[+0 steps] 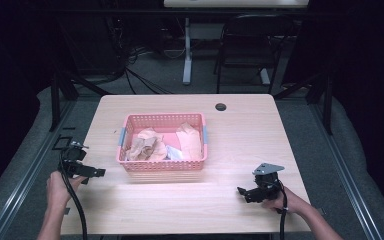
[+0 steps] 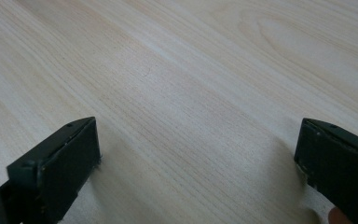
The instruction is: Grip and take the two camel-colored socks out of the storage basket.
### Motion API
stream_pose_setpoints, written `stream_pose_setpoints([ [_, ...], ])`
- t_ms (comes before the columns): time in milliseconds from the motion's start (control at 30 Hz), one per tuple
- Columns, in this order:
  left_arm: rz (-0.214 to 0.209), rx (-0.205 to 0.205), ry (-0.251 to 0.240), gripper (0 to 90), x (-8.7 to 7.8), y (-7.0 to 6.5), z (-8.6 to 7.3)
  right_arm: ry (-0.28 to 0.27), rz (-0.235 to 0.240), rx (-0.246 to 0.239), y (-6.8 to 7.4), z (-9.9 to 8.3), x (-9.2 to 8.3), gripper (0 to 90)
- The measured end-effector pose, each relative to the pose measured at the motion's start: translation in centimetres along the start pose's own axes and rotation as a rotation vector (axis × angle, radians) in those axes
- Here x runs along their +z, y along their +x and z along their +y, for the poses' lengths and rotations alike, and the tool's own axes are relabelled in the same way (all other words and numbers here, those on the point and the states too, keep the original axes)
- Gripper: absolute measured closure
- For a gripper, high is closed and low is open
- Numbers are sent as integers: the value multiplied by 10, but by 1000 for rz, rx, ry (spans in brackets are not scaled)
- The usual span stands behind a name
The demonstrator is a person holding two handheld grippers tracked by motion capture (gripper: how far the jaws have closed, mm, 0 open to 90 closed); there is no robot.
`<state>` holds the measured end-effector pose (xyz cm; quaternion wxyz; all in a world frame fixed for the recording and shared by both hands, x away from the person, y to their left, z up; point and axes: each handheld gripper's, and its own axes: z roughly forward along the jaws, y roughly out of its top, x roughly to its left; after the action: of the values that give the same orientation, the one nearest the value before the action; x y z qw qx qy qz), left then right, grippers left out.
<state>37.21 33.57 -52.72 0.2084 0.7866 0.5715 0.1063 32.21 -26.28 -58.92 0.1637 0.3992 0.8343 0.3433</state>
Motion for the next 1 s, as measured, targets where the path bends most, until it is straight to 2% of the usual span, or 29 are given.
stream_pose_setpoints([
  [267,-23,-7,7,2,-15,3,7,-2,-2,-1,0,0,0,0],
  [500,-16,10,-9,1,-33,1,23,-2,-3,-6,0,0,0,0],
  [733,-17,38,-45,1,-51,-8,43,-3,7,-20,-1,0,0,0],
  [1000,-13,98,-85,1,-66,-23,67,-4,9,-22,-1,-1,0,0],
])
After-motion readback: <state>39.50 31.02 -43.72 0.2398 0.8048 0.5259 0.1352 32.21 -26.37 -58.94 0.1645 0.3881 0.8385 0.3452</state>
